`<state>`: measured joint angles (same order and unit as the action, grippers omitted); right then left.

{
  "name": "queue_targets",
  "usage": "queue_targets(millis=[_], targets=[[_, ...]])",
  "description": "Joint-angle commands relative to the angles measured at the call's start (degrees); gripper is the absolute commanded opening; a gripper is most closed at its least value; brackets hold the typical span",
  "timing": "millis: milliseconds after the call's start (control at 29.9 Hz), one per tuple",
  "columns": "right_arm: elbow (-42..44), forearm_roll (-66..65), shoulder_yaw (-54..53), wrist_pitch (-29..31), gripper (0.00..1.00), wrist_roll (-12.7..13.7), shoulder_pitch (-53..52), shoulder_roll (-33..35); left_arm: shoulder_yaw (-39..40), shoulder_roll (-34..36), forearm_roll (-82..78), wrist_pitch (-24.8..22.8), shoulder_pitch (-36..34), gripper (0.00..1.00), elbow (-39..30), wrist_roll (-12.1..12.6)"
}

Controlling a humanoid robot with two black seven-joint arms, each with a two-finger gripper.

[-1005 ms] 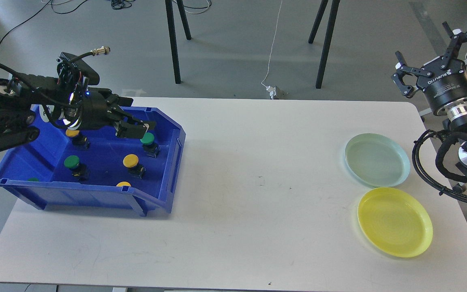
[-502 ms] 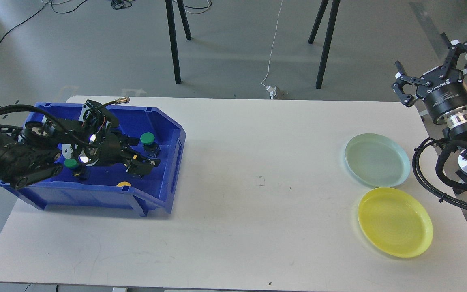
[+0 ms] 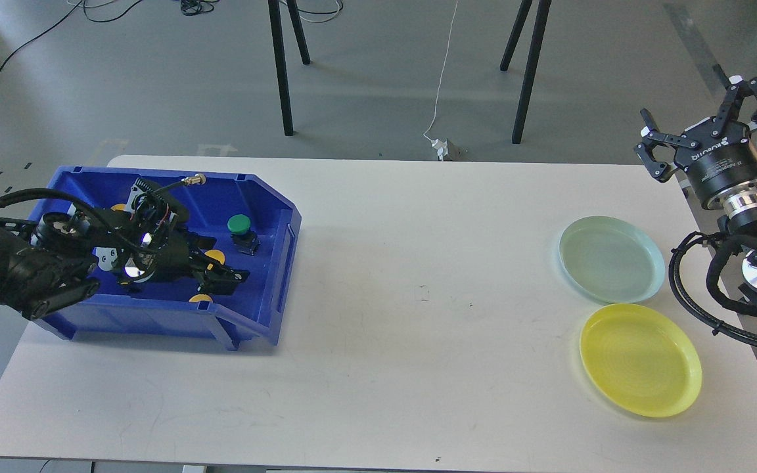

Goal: Pass button and place on color plate
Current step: 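Grasp the yellow button with the left gripper and lift it, then raise the left gripper with the button toward the approaching right gripper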

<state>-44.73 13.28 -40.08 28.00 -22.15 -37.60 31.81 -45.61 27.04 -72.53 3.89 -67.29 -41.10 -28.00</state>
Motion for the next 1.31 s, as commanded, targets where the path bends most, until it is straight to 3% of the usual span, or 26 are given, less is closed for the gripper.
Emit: queue_targets(millis=[0, 167, 268, 402, 435, 603, 703, 904, 1038, 1206, 1273], targets=[[0.00, -0.01, 0.01, 0.00, 0.99, 0.00, 0.33, 0.01, -0.10, -0.15, -0.07, -1.78, -0.12, 0.75, 0.05, 0.00], [0.00, 0.08, 0.01, 0.00, 0.99, -0.08, 1.04, 0.01, -0.27, -0.41, -0.07, -2.92, -0.30, 0.47, 0.14, 0.00], [0.00, 0.08, 0.01, 0.00, 0.99, -0.08, 1.21, 0.01, -0.27, -0.41, -0.07, -2.92, -0.47, 0.42, 0.14, 0.00], [-0.09, -0.01, 0.01, 0.00, 0.99, -0.17, 1.57, 0.09, -0.36, -0.41, -0.16, -2.92, -0.65, 0.11, 0.14, 0.00], [-0.01, 0.08, 0.01, 0.00, 0.99, -0.17, 1.57, 0.01, -0.36, -0.41, -0.16, -2.92, -0.65, 0.07, 0.14, 0.00], [-0.09, 0.08, -0.43, 0.00, 0.99, -0.17, 1.92, 0.09, -0.36, 0.81, -0.16, -2.84, -2.14, 0.04, -0.04, 0.00], [-0.09, 0.08, -0.79, 0.00, 0.99, -0.17, 2.00, 0.09, 0.51, 5.98, -0.33, -2.92, -6.44, 0.04, -2.49, 0.00], [-0.09, -0.01, -0.79, 0.00, 0.99, -0.17, 2.36, 0.80, 4.81, 24.78, -0.51, -3.36, -20.67, 0.05, -26.97, 0.00], [-0.18, 0.08, -0.79, 0.00, 0.99, -0.17, 2.44, 1.06, 11.13, 33.50, -0.60, -5.29, -24.20, 0.05, -42.02, 0.00], [-2.63, -0.62, -0.09, 0.00, 0.99, -0.17, 2.36, 2.11, 22.30, 35.36, 1.50, -8.99, -22.46, 0.05, -48.46, 0.00], [-9.46, -2.19, 0.62, 0.00, 0.99, 0.00, 2.27, 3.95, 24.06, 33.26, 8.15, -8.73, -20.17, 0.05, -47.85, 0.00]])
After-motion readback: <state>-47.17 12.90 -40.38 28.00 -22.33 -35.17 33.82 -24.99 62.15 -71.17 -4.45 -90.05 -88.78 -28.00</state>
